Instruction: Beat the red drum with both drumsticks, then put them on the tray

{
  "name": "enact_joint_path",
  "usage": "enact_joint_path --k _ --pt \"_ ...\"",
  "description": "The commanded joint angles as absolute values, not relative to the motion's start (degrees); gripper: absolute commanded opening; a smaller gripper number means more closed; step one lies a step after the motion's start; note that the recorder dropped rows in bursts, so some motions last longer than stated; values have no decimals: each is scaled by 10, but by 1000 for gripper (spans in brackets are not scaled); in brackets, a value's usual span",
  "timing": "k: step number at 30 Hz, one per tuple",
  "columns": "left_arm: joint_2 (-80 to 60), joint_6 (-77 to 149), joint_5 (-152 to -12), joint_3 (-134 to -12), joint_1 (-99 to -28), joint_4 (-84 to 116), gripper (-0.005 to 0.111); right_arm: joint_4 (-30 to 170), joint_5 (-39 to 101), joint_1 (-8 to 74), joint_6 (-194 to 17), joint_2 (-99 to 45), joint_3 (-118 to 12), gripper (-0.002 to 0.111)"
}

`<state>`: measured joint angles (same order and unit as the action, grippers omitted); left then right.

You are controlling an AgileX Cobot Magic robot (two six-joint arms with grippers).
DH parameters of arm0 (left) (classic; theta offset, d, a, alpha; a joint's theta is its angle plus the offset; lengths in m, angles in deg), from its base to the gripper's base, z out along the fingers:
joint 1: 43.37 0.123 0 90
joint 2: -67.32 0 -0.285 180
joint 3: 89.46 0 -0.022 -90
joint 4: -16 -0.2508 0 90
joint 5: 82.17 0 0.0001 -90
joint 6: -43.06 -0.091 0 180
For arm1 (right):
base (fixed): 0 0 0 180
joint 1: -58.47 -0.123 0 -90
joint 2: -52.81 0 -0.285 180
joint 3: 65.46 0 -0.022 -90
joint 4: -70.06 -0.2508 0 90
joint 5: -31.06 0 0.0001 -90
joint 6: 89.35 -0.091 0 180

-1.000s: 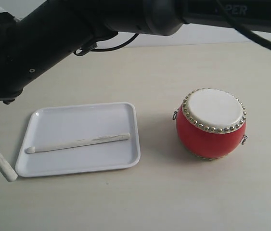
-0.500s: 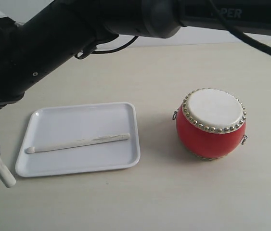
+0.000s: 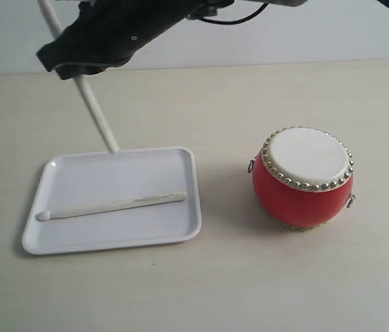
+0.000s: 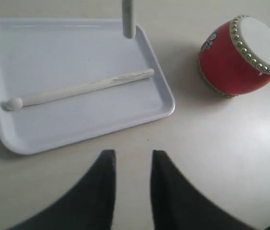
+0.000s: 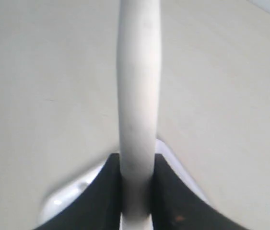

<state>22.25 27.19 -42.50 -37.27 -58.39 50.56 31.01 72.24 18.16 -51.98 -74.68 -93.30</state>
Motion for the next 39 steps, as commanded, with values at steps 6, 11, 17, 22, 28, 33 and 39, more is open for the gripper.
enact_joint_path --k 6,11,17,22,28,33,39 --pt "314 398 -394 -449 -587 305 0 623 863 165 -610 -798 -1035 0" --pt "385 485 -384 -451 -587 220 0 701 872 131 -572 -812 -1035 0" --pt "432 497 -391 -451 -587 195 0 701 870 89 -547 -819 -1035 0" --pt "450 495 -424 -451 -587 186 0 710 936 60 -596 -817 -1035 0" --pt "451 495 -440 -451 -588 180 0 712 969 41 -585 -828 -1035 0" --pt "451 495 -437 -451 -588 180 0 685 952 39 -537 -850 -1035 0" --pt "451 495 -436 -451 -611 165 0 688 952 49 -431 -864 -1031 0"
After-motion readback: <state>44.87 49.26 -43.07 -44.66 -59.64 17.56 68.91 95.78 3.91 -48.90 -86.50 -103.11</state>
